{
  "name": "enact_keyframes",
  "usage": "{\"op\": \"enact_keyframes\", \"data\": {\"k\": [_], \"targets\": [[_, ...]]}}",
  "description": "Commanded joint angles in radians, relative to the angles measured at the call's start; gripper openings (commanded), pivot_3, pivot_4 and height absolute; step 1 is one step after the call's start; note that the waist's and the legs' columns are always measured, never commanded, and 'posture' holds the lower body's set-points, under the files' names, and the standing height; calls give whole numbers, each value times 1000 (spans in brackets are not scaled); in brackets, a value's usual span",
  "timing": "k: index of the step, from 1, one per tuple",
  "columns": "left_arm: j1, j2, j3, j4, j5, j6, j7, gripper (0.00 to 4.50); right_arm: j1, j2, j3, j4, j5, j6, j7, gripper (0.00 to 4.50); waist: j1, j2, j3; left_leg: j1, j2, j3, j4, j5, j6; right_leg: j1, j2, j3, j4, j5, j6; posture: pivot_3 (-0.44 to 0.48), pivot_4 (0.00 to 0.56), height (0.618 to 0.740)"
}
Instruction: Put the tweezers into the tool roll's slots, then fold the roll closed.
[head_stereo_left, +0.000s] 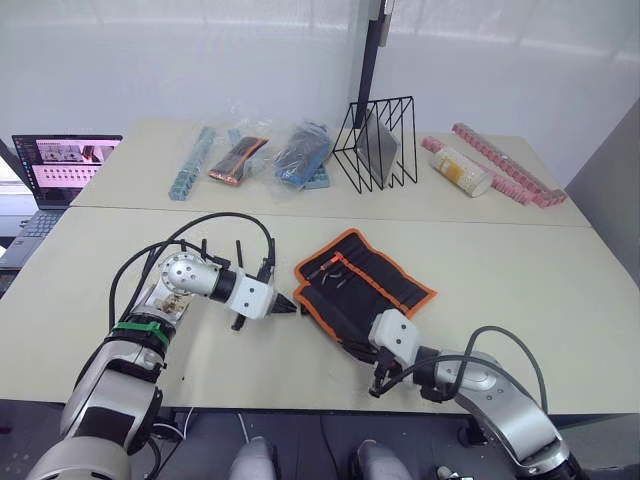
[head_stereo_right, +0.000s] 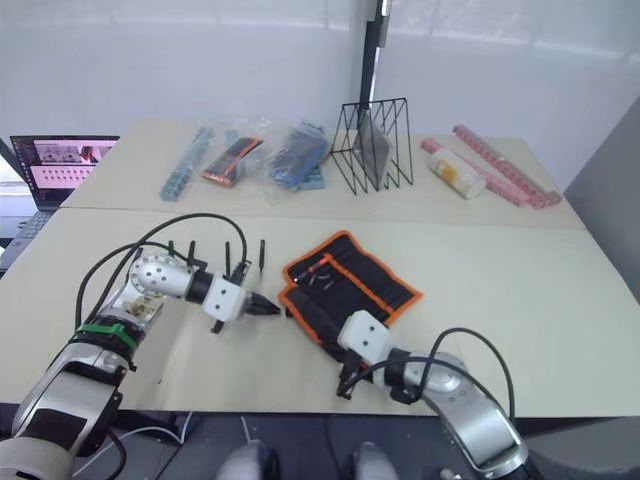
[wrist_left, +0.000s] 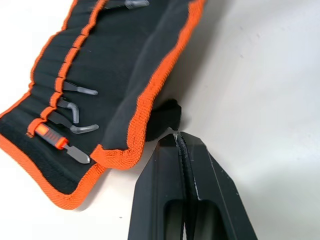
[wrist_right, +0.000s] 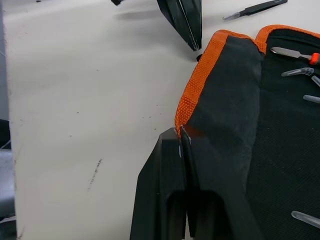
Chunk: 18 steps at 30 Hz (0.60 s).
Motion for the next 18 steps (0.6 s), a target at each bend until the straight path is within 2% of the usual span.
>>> {"op": "enact_keyframes", "data": {"k": [1, 5, 16, 18], "targets": [[5, 16, 1, 2, 9, -47, 23, 0, -22, -18, -66, -60, 95, 81, 33, 1556, 0, 0, 0, 0, 0, 0, 0, 0, 0, 0, 0, 0, 0, 0, 0, 0, 150, 687], [12, 26, 1, -1, 8, -63, 28, 0, -98, 42, -172, -49, 263, 209, 15, 2910, -1, 0, 0, 0, 0, 0, 1, 0, 0, 0, 0, 0, 1, 0, 0, 0, 150, 687], [26, 55, 16, -38, -28, -29, 28, 0, -153, 96, -174, 73, 238, 189, -51, 2910, 0, 0, 0, -1, 0, 0, 2, -1, 1, 0, 0, 0, 1, 0, 1, 0, 150, 687], [33, 64, 23, -65, -58, 2, 12, 0, -150, 117, -183, 89, 236, 181, -69, 2379, -1, 0, 0, -1, 0, 0, 2, -1, 1, 0, 0, 0, 2, 0, 1, 0, 150, 687]]}}
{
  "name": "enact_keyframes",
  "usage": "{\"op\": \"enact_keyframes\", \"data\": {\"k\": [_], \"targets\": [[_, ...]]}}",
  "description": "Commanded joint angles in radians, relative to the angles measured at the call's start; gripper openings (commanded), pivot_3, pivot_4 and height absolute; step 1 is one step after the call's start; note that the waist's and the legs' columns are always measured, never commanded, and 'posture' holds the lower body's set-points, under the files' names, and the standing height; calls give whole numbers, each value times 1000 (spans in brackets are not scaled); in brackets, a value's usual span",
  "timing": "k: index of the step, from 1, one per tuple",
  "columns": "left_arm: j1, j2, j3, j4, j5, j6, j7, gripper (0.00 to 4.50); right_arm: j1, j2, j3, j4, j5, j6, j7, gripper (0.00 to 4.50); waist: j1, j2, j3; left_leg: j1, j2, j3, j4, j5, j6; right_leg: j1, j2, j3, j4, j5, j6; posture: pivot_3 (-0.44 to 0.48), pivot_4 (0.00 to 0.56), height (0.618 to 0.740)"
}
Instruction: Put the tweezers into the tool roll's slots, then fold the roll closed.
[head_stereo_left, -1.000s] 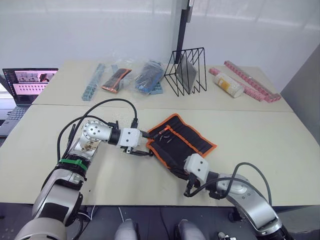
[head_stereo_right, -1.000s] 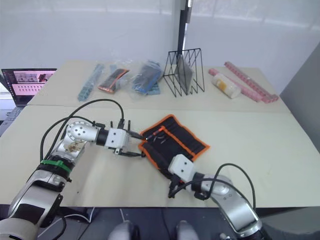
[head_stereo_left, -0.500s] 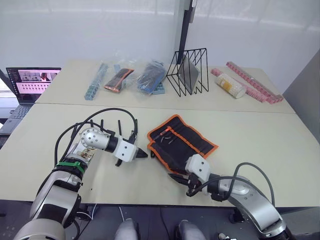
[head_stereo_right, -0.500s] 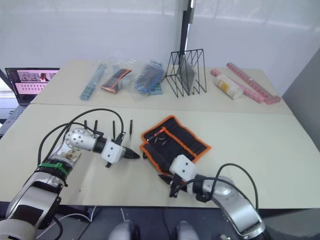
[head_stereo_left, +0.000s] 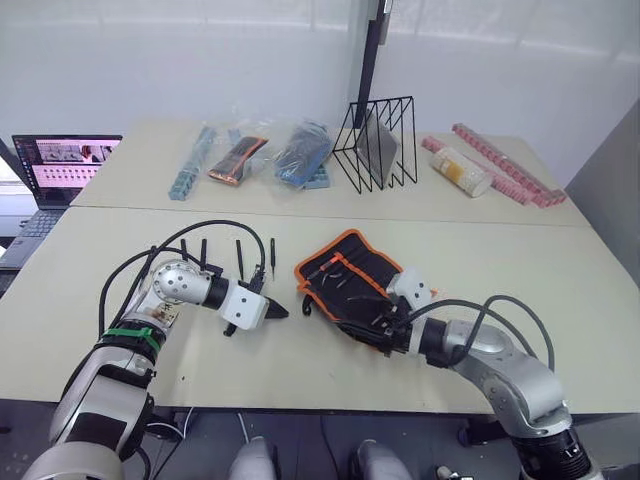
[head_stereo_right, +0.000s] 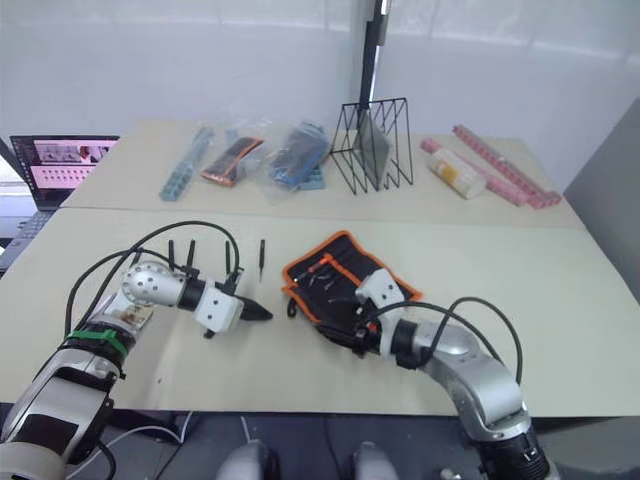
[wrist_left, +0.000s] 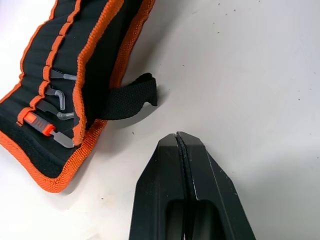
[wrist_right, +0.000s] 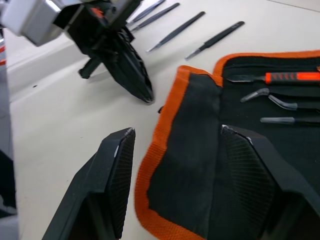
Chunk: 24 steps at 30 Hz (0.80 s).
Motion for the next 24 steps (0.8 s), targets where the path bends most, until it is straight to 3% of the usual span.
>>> {"op": "enact_keyframes", "data": {"k": [1, 3, 7, 10, 14, 19, 24], "targets": [[12, 25, 34, -79, -82, 70, -30, 0, -3, 27, -24, 5, -1, -37, -32, 2069, 0, 0, 0, 0, 0, 0, 0, 0, 0, 0, 0, 0, 0, 0, 0, 0, 150, 687], [28, 28, 52, -139, -146, 169, -56, 0, 7, 37, -22, 11, -2, -49, -37, 1417, -1, 0, 0, 0, 0, 0, 1, 0, 0, -1, 0, 0, 2, 0, 0, 0, 150, 687], [75, 65, 112, -416, -442, 824, -129, 0, 32, 77, 0, 42, -17, -64, -67, 42, -3, 0, 0, -1, 0, -1, 6, -1, 1, -2, -1, 0, 11, 0, 0, 0, 150, 687], [60, 43, 179, -531, -607, 1129, -66, 0, 45, 86, 35, 70, -64, -73, -91, 42, -4, 0, 0, -2, 0, -2, 6, -1, 1, -3, 0, 0, 12, -1, 1, 0, 150, 687], [62, -13, 222, -619, -679, 1367, 71, 0, 69, 80, 74, 117, -132, -116, -107, 42, -3, 0, 0, -2, 0, -4, 8, -1, 1, -1, 0, 0, 12, -1, 1, 0, 150, 687], [66, -99, 174, -660, -606, 1486, 239, 0, 88, 79, 82, 122, -150, -138, -97, 42, -3, 0, 0, -2, -1, -7, 8, -1, 0, -1, 0, 0, 12, -1, 1, 0, 150, 687], [64, -202, 124, -592, -470, 1482, 416, 0, 93, 75, 84, 114, -150, -143, -86, 42, -1, 0, 0, -2, -4, -12, 8, 0, 0, 1, 0, 1, 12, -1, 1, 0, 150, 687]]}}
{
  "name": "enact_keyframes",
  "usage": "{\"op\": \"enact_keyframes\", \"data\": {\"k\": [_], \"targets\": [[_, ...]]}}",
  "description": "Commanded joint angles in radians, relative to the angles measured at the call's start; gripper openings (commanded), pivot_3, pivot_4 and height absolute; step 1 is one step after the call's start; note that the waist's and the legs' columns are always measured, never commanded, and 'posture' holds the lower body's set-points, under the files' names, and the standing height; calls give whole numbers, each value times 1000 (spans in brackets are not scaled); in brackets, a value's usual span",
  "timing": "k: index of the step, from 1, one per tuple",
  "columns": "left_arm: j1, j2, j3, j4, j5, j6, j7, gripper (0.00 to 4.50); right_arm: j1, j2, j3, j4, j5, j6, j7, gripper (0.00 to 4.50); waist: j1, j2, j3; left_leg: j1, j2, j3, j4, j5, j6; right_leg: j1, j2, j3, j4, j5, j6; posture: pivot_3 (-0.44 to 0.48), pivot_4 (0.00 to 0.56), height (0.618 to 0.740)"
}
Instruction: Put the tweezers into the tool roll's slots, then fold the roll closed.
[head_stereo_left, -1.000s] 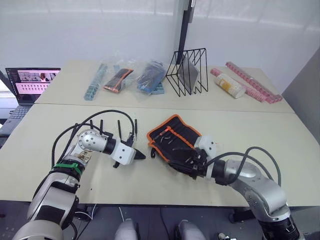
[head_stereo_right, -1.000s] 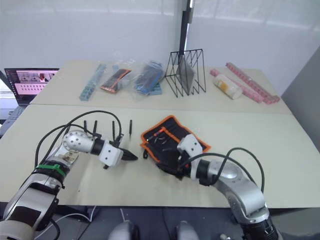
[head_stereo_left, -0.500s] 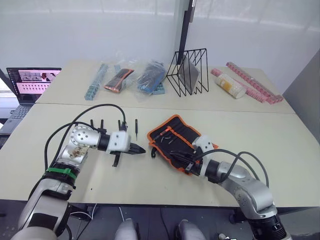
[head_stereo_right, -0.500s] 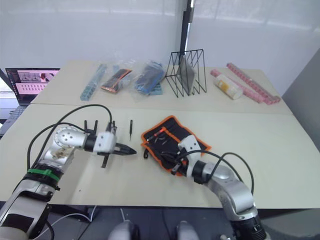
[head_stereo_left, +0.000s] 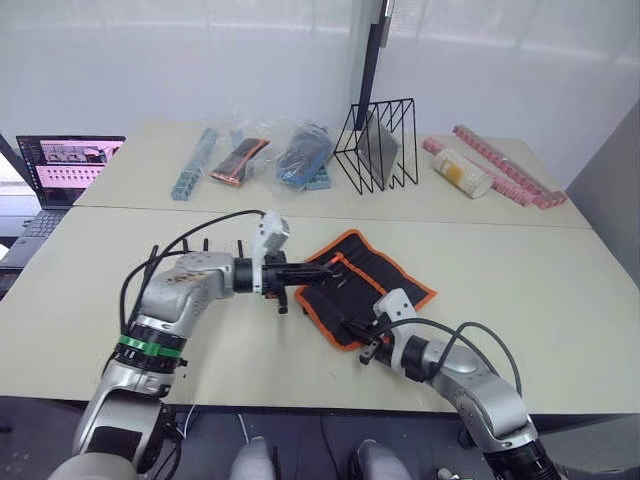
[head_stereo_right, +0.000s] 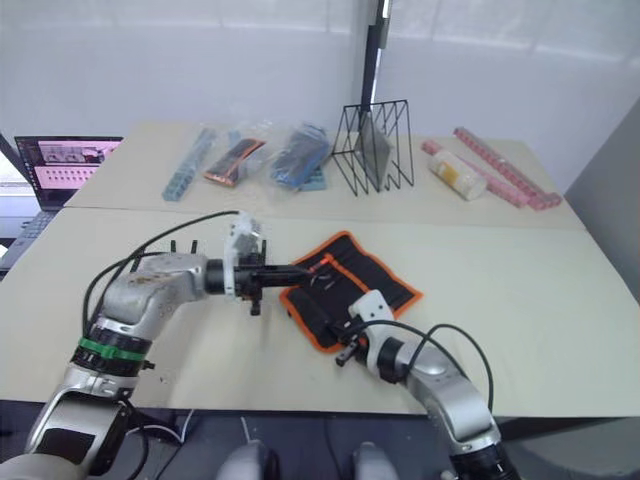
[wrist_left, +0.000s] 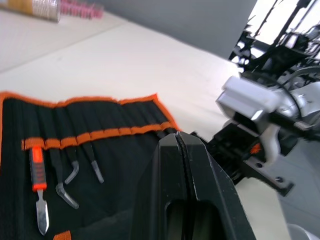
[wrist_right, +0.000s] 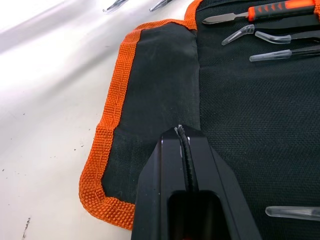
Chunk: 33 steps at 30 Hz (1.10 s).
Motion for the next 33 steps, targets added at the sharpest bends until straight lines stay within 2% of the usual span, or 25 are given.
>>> {"op": "enact_keyframes", "data": {"k": [1, 10, 19, 25, 33], "targets": [[-11, -43, -17, 36, 91, -31, 104, 0, 11, -9, 3, -9, -4, -4, 11, 42, 0, 0, 0, 0, 0, -1, 0, 0, 0, 0, 0, 0, 0, 0, 0, 0, 150, 687], [78, -28, -108, 197, 285, -277, 52, 0, -16, -14, -25, -17, 12, -4, 25, 42, 1, 1, -1, -2, -2, -4, -1, 0, 0, 0, 0, 0, 0, 0, 0, 0, 150, 687], [99, -72, -97, 303, 340, -411, 57, 0, -146, 46, -17, 21, 9, 1, 5, 42, 2, 2, -1, -2, -3, -7, 0, 0, 0, 2, 0, -1, 0, 0, 0, 0, 150, 687], [109, -76, -91, 317, 356, -442, 43, 0, -231, 76, 43, 161, -88, -41, -19, 42, 3, 2, -2, -1, -4, -9, 0, 0, 0, 5, 0, 0, 0, 0, 0, 0, 150, 687], [104, -62, -74, 323, 371, -459, 40, 0, -210, 44, 100, 255, -174, -16, -12, 42, 0, 6, -5, 0, -5, -10, 0, 0, 0, 6, 0, -1, 0, 0, 1, 0, 150, 687]]}}
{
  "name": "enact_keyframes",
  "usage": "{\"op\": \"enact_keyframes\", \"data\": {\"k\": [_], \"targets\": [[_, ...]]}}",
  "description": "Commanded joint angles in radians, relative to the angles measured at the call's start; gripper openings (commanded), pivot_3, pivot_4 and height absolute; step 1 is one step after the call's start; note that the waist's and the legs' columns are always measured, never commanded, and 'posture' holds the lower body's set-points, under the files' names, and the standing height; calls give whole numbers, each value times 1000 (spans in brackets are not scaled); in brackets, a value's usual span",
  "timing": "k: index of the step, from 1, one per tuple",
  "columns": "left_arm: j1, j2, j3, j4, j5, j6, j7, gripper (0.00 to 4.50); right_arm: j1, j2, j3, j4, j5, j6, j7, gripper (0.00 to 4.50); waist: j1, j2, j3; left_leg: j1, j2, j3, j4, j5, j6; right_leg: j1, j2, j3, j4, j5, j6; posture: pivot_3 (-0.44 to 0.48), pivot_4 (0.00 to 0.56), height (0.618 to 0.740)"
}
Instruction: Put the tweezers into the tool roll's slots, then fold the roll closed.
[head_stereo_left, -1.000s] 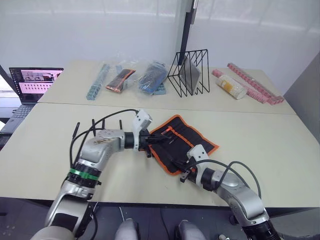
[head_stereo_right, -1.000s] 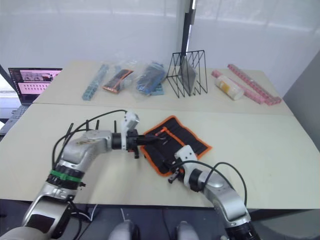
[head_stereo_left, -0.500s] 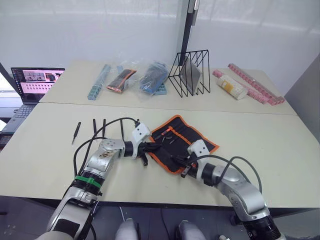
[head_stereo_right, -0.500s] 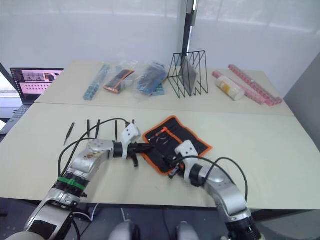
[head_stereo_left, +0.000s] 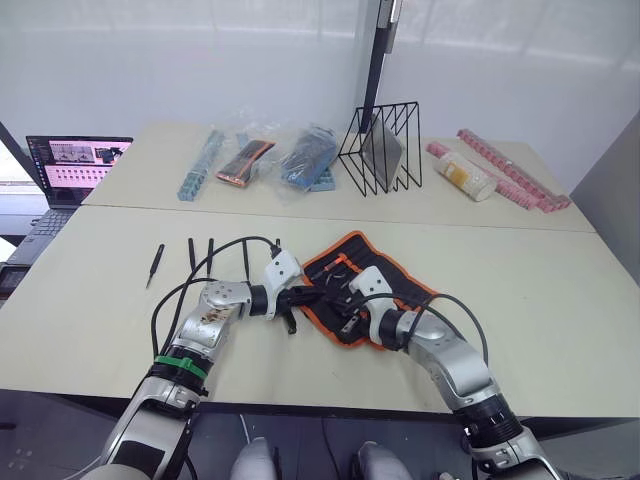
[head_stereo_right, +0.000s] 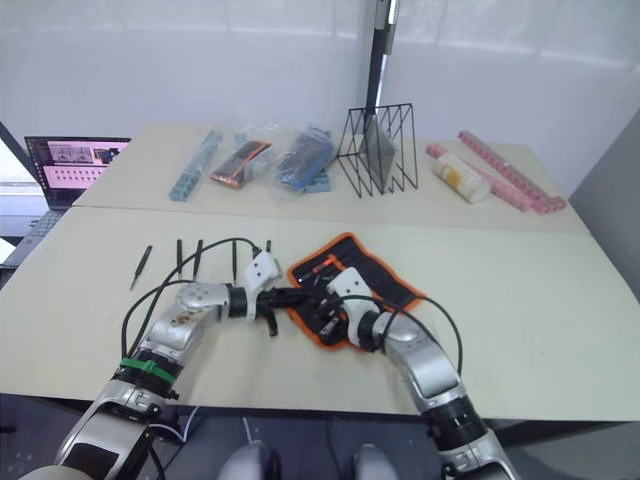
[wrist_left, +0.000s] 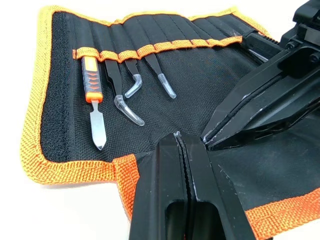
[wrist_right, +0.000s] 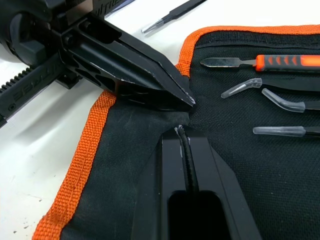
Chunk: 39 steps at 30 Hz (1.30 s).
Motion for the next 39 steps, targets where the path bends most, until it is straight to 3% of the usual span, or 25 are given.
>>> {"op": "enact_keyframes", "data": {"k": [1, 4, 17, 26, 32, 37, 39], "targets": [[23, 21, -17, 43, 55, 6, 2, 0, 33, -35, 30, 22, -44, 32, 7, 42, 0, 2, -1, 1, 0, 0, 0, 0, 0, 1, 0, 0, 0, 0, 0, 0, 150, 687], [24, 24, -10, 48, 60, 1, -1, 0, 78, -64, 33, -17, -37, 80, 15, 42, 0, 3, -5, 7, 0, 0, -1, -1, 1, 7, 0, 0, -1, -2, 2, 0, 150, 687], [18, 31, -8, 83, 83, -32, -12, 0, 337, -222, -29, -327, 40, 261, 19, 42, 2, -1, -23, 8, -2, -2, -3, -1, 2, 11, -1, 0, -6, -4, 3, 0, 150, 687], [5, 21, 5, 94, 66, -61, -30, 0, 338, -206, -61, -365, 74, 231, 6, 42, 1, -2, -24, 8, -2, -2, -4, -1, 2, 12, -1, 0, -8, -5, 3, 0, 150, 687], [11, 77, 139, -143, -91, 24, -82, 0, 308, -179, -280, -451, 258, 162, 71, 42, -2, 0, -18, 2, -2, -3, -3, -1, 1, 6, 0, 1, -8, -5, 3, 0, 150, 687], [107, 205, 353, -354, -253, 186, -51, 0, 312, -238, -492, -439, 375, 170, 98, 42, -3, 1, -16, 0, -2, -3, -4, -2, 3, 5, 0, 1, -8, -5, 3, 0, 150, 687], [181, 262, 427, -385, -271, 200, -43, 0, 331, -267, -558, -417, 380, 156, 98, 585, -6, 3, -15, 3, -2, -3, -5, -2, 3, 7, 0, 1, -8, -5, 3, 0, 150, 687]]}}
